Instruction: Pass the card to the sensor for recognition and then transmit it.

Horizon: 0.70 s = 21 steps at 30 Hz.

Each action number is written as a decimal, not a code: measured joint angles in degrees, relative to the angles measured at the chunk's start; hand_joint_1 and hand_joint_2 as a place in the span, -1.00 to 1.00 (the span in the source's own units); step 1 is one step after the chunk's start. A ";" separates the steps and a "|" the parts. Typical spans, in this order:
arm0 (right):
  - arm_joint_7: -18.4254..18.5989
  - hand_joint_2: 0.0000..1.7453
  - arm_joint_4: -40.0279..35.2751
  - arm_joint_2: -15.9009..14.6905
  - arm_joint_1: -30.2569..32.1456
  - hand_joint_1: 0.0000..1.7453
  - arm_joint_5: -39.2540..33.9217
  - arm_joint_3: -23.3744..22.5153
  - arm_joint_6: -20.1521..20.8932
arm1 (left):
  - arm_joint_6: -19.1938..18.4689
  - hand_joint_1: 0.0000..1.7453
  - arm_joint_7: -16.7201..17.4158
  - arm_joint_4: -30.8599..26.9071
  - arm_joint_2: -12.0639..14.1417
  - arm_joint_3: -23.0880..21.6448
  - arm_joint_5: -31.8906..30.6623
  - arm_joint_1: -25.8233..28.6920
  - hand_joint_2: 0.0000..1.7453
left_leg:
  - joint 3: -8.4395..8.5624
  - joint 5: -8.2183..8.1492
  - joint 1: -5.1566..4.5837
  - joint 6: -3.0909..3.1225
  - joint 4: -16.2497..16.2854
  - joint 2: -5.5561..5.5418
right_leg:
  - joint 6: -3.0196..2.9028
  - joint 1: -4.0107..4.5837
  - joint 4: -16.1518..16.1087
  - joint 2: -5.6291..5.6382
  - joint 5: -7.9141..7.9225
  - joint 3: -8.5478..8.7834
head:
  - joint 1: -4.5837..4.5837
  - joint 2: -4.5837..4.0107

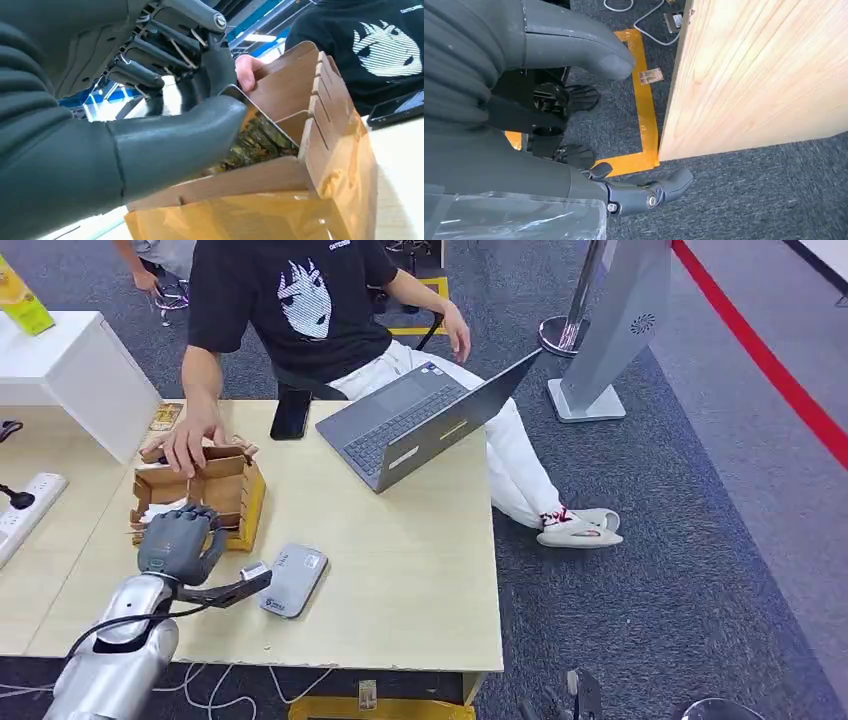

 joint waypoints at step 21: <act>-0.02 1.00 0.00 0.02 0.00 -1.00 -0.04 -1.14 0.00 | 5.01 1.00 -0.37 -3.19 -1.75 0.04 0.46 0.58 1.00 | -0.02 0.00 -0.01 0.00 0.01 -0.02 | 0.00 0.00 0.00 -0.01 0.00 0.01 | 0.02 0.00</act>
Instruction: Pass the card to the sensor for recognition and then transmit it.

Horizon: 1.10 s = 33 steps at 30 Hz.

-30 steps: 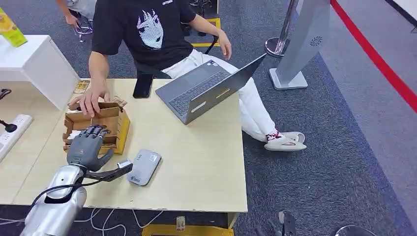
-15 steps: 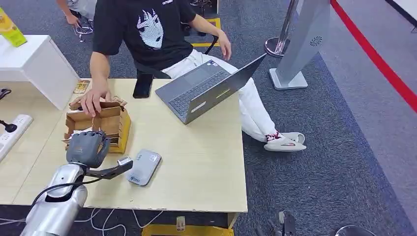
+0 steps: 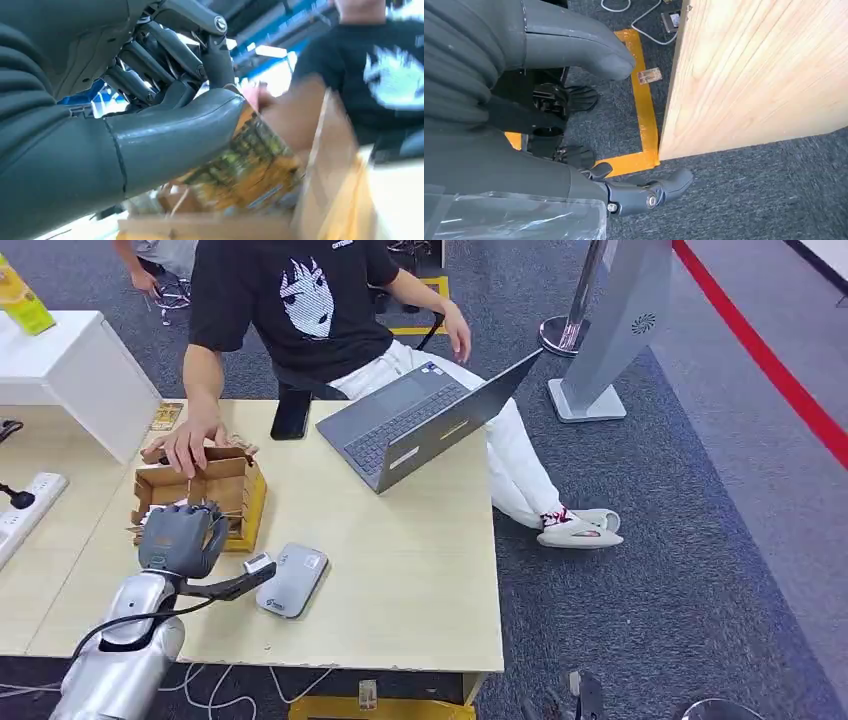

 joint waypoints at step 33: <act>0.02 1.00 0.00 0.07 0.04 -1.00 0.61 -0.28 0.02 | 1.64 1.00 -0.94 -17.85 -7.67 6.09 1.81 3.11 1.00 | 0.00 0.00 -0.01 0.00 0.00 -0.01 | 0.00 -0.01 0.01 -0.01 0.00 0.00 | 0.00 0.00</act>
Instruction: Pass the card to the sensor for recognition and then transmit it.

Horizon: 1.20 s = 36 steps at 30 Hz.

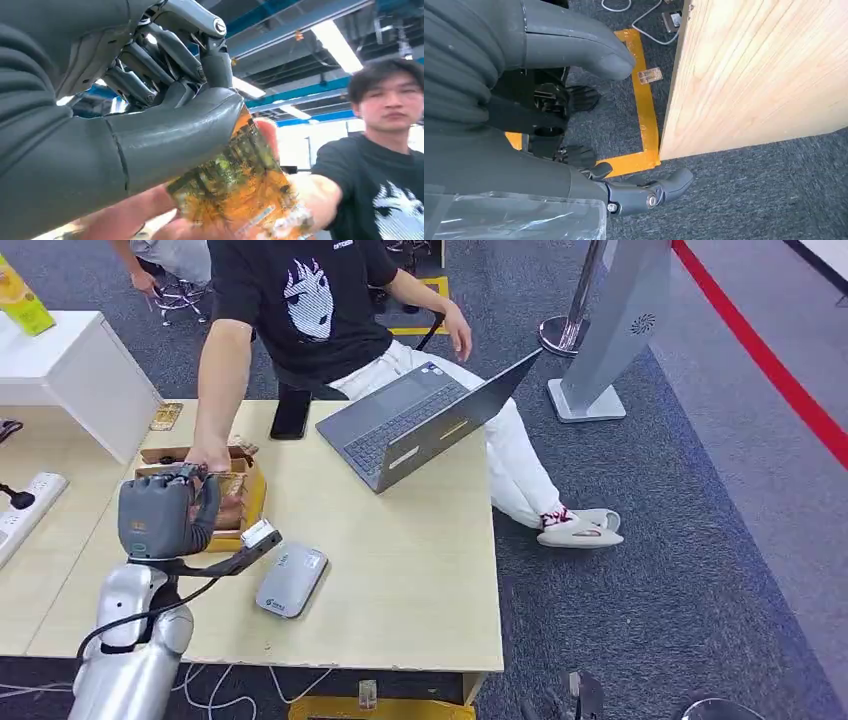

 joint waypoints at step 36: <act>0.00 1.00 0.00 0.00 0.02 -1.00 0.09 -0.87 0.00 | -0.50 1.00 -0.33 -1.12 -1.64 1.58 0.22 0.09 1.00 | -0.01 0.00 0.00 0.00 0.00 0.00 | 0.00 0.00 0.00 0.00 0.00 -0.01 | -0.02 0.00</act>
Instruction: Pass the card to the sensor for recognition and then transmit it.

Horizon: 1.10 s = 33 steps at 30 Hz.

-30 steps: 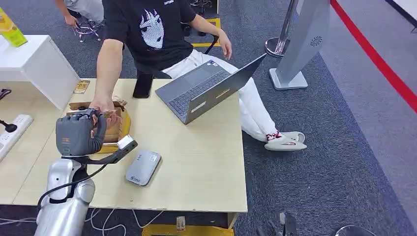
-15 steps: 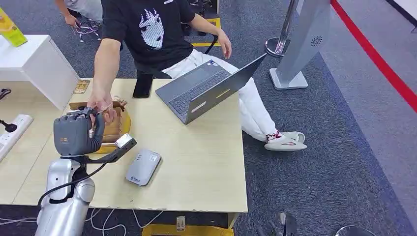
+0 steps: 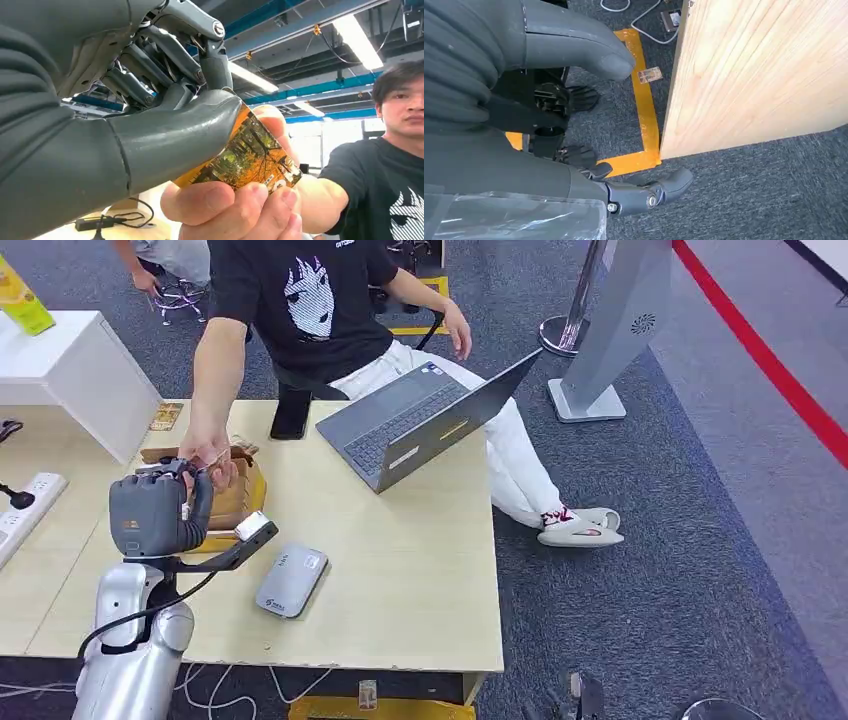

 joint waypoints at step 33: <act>-3.61 1.00 -0.39 -0.76 6.66 -1.00 -8.33 -11.80 8.48 | -23.97 -1.00 -27.39 -41.41 -20.48 43.94 86.85 23.10 1.00 | 0.39 -0.53 -0.17 0.27 -0.03 0.13 | 0.20 -0.15 -0.10 0.09 -0.42 0.42 | -0.11 0.00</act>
